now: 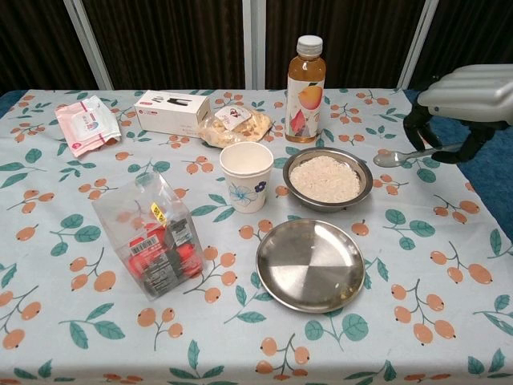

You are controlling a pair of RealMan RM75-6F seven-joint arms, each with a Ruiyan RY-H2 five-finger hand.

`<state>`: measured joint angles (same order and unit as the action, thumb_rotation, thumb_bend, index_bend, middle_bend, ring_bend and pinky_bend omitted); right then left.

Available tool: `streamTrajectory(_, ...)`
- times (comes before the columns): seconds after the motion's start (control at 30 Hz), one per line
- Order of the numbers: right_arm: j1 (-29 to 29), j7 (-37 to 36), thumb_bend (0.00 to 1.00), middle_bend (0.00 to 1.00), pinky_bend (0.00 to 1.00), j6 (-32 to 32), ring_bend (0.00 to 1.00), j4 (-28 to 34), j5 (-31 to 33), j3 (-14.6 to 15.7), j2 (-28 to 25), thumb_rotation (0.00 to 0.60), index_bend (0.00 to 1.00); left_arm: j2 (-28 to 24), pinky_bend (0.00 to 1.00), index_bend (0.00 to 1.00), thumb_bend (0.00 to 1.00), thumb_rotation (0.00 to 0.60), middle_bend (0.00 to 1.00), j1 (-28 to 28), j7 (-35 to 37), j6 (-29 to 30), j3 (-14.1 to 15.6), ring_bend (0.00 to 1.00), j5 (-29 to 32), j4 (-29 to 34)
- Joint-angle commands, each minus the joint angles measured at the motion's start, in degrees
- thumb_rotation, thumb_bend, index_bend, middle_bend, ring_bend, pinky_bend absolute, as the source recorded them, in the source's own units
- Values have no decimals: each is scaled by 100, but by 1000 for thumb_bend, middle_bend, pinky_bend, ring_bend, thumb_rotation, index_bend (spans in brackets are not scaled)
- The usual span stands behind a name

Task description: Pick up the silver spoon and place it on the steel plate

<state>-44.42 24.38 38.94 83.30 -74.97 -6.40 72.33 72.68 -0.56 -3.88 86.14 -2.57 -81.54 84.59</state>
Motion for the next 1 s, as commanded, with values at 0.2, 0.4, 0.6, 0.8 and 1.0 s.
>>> streamTrajectory(0.2, -1259, 1769, 327, 559, 21, -922, 210, -19, 1375, 117, 242, 600, 582, -2, 54, 206, 67, 600, 181, 29, 55, 39, 8, 134, -11, -23)
streamTrajectory(0.4, -1791, 2646, 327, 559, 21, -757, 211, -44, 2280, 573, 528, 600, 582, 14, 54, 206, 67, 600, 181, 33, 116, 34, 2, 134, -5, -70)
streamTrajectory(0.6, -2216, 3249, 327, 559, 17, -434, 210, -46, 2928, 949, 835, 600, 585, 49, 54, 206, 67, 600, 181, 24, 196, 14, -9, 134, 0, -153)
streamTrajectory(0.8, -2495, 3534, 327, 559, 16, -171, 211, -29, 3266, 1171, 1082, 600, 593, 73, 53, 206, 67, 600, 181, 33, 267, 13, -15, 134, 11, -216)
streamTrajectory(1.0, -2578, 3463, 327, 558, 15, 11, 211, -41, 3406, 1267, 1257, 600, 593, 94, 54, 206, 67, 600, 181, 52, 315, 9, -7, 134, 27, -259)
